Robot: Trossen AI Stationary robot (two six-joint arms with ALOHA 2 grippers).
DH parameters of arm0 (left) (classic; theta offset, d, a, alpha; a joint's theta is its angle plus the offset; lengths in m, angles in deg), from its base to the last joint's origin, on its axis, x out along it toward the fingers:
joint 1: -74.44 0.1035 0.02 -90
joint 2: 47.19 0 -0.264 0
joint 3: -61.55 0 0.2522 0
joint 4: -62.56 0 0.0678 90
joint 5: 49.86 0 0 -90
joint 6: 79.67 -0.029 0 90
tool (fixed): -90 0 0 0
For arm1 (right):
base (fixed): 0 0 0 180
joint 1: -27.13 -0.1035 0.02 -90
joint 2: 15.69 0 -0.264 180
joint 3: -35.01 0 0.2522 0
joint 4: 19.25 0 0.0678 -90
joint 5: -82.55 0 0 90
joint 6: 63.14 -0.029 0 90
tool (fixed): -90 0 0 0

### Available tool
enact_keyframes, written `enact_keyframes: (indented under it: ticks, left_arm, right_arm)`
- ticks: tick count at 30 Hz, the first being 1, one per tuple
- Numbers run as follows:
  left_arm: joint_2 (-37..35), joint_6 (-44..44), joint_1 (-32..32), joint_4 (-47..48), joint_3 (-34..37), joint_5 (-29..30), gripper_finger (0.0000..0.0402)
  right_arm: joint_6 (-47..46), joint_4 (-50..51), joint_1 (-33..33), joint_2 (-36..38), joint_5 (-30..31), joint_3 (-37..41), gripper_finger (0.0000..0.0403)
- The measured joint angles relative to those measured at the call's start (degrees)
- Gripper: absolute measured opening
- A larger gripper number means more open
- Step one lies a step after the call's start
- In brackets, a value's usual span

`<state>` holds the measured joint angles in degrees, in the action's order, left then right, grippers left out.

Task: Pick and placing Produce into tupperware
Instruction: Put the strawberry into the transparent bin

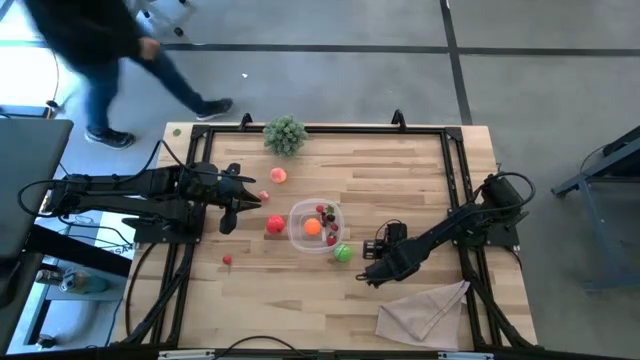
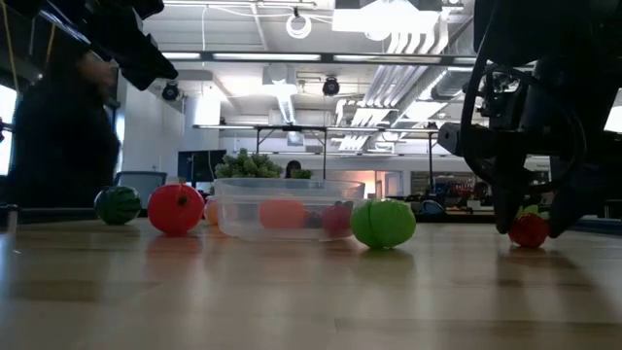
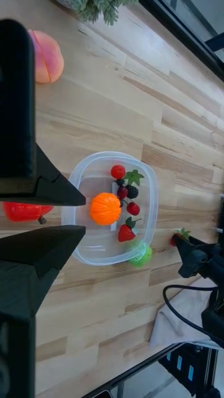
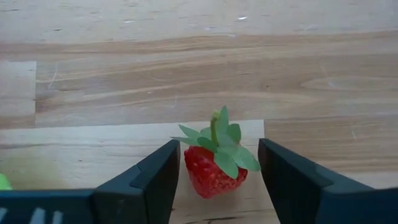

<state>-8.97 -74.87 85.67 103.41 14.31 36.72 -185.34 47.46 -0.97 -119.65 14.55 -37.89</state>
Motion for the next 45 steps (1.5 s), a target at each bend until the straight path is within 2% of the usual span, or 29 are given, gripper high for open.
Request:
enact_keyframes:
  ticks: [14, 33, 38, 45]
  left_arm:
    - [0.0, 0.0, 0.0, 0.0, 0.0, 0.0, 0.0051]
    - [0.0, 0.0, 0.0, 0.0, 0.0, 0.0, 0.0051]
    - [0.0, 0.0, 0.0, 0.0, 0.0, 0.0, 0.0051]
    - [0.0, 0.0, 0.0, 0.0, 0.0, 0.0, 0.0051]
  right_arm:
    - [0.2, 0.4, 0.0, 0.0, -1.2, 0.0, 0.0153]
    - [4.2, 1.0, 0.0, 0.0, 0.9, 0.0, 0.0149]
    - [7.6, 0.6, 0.0, 0.1, 4.6, 0.0, 0.0149]
    - [11.4, -0.3, 0.0, 0.9, 17.4, -0.1, 0.0149]
